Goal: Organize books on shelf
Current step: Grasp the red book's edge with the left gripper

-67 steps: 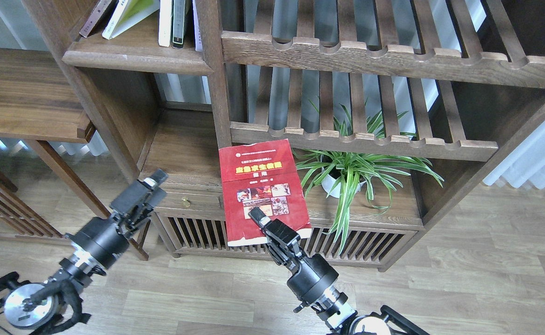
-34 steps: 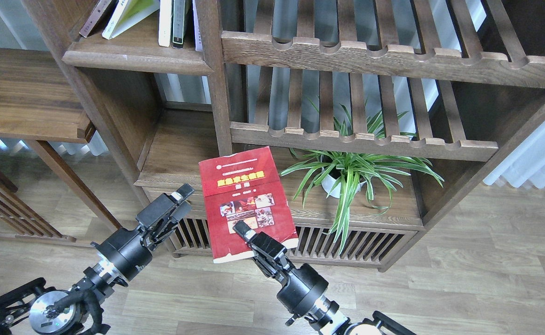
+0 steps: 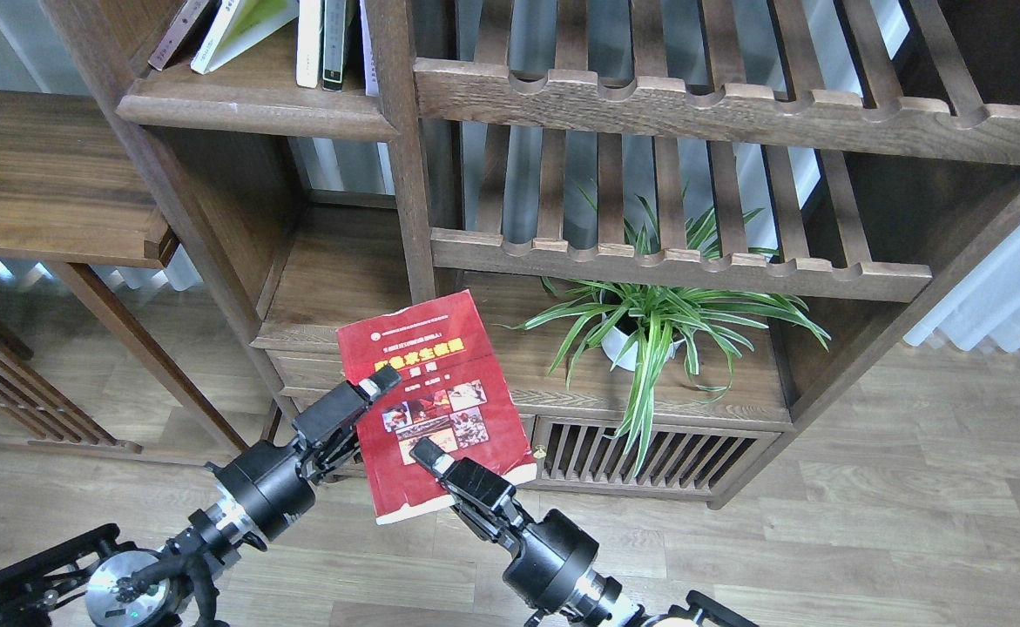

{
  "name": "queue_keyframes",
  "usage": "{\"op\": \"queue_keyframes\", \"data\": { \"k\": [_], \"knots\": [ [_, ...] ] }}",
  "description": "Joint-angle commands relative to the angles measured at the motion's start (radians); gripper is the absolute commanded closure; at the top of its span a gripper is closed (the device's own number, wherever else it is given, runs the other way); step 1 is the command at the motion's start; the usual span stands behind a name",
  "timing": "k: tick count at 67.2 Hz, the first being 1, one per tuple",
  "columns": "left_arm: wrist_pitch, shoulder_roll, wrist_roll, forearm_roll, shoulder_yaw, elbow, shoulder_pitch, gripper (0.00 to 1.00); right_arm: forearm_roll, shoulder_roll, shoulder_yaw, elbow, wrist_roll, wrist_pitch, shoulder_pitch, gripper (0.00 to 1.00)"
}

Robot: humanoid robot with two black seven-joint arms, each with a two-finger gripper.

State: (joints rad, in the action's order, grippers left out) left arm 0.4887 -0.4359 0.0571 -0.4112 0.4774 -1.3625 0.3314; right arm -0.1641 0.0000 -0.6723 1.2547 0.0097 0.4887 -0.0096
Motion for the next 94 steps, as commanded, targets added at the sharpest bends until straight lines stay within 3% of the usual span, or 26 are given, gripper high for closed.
{"op": "queue_keyframes", "data": {
  "k": [1,20,28,46,62,69,77,80,94],
  "knots": [
    [0.000,-0.001,0.000,0.000,0.000,0.009,0.000,0.37,0.000,0.000,0.000,-0.001,-0.001,0.000,0.000,0.95],
    [0.000,0.026,-0.003,0.009,0.000,0.011,0.024,0.48,0.003,0.000,0.000,0.000,-0.002,0.000,0.002,0.95],
    [0.000,0.029,-0.002,0.009,0.010,0.013,0.044,0.67,0.005,0.000,-0.001,0.000,-0.004,0.000,0.000,0.94],
    [0.000,0.029,0.000,0.009,0.015,0.013,0.052,0.92,0.006,0.000,-0.003,0.000,-0.004,0.000,0.000,0.94],
    [0.000,0.029,-0.002,0.011,0.020,0.013,0.052,0.94,0.008,0.000,-0.010,-0.001,-0.002,0.000,0.000,0.91],
    [0.000,0.029,-0.002,0.011,0.020,0.013,0.052,0.94,0.008,0.000,-0.010,-0.003,-0.002,0.000,0.000,0.78],
    [0.000,0.029,-0.002,0.011,0.020,0.013,0.052,0.94,0.014,0.000,-0.012,-0.003,-0.002,0.000,0.002,0.41],
    [0.000,0.028,-0.002,0.011,0.020,0.013,0.052,0.94,0.014,0.000,-0.012,-0.001,-0.002,0.000,0.000,0.34],
    [0.000,0.026,-0.002,0.012,0.020,0.013,0.054,0.94,0.014,0.000,-0.013,0.006,-0.002,0.000,0.002,0.26]
  ]
}}
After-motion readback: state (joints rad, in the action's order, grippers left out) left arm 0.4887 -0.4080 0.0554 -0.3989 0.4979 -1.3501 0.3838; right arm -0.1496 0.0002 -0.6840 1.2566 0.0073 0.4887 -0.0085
